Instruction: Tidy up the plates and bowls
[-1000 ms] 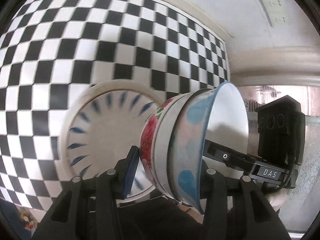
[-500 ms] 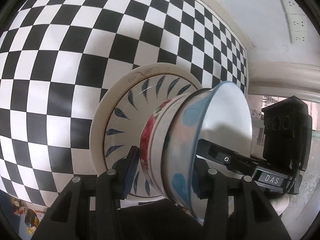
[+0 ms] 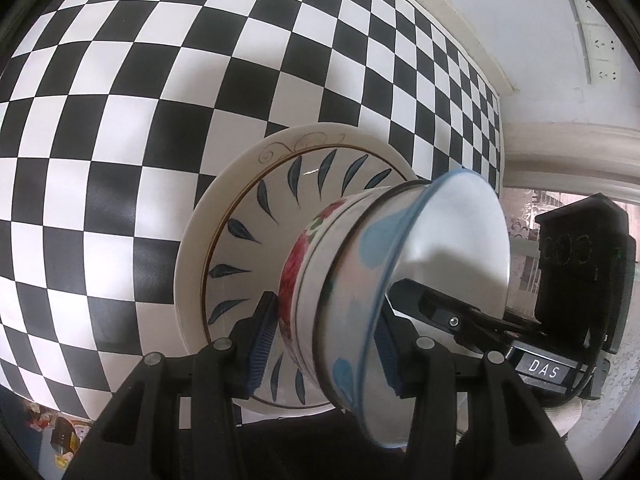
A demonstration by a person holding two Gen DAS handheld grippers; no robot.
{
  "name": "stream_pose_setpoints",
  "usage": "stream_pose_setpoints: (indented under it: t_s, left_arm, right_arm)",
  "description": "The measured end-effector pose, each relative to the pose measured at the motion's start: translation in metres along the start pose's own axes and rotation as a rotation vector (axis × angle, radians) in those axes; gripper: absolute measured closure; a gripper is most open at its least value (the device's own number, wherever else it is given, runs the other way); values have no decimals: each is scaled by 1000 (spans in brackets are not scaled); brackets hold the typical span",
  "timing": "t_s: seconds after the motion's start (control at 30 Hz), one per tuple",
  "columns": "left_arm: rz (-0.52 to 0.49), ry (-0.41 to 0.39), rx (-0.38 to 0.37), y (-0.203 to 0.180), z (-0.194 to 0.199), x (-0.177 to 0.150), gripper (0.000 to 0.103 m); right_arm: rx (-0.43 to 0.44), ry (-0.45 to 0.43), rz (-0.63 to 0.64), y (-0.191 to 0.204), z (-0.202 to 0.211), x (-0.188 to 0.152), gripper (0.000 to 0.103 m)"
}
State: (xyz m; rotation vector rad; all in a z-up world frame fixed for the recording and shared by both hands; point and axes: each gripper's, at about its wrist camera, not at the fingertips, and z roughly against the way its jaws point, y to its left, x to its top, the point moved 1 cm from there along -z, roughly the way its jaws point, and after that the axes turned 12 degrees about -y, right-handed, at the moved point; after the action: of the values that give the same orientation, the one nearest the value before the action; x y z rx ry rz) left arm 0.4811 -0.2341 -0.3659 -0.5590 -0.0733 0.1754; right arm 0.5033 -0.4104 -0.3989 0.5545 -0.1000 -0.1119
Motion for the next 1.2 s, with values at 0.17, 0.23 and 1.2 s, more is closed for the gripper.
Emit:
stream_pose_setpoints:
  t_s: [0.17, 0.23, 1.2]
  left_arm:
    - [-29, -6, 29, -4, 1, -1, 62]
    - [-29, -8, 33, -3, 1, -1, 62]
    - [-353, -407, 431, -46, 115, -52, 60]
  right_arm:
    - [-36, -7, 13, 1, 1, 0, 56]
    - [-37, -8, 14, 1, 3, 0, 56]
    - [-428, -295, 245, 81, 118, -68, 56]
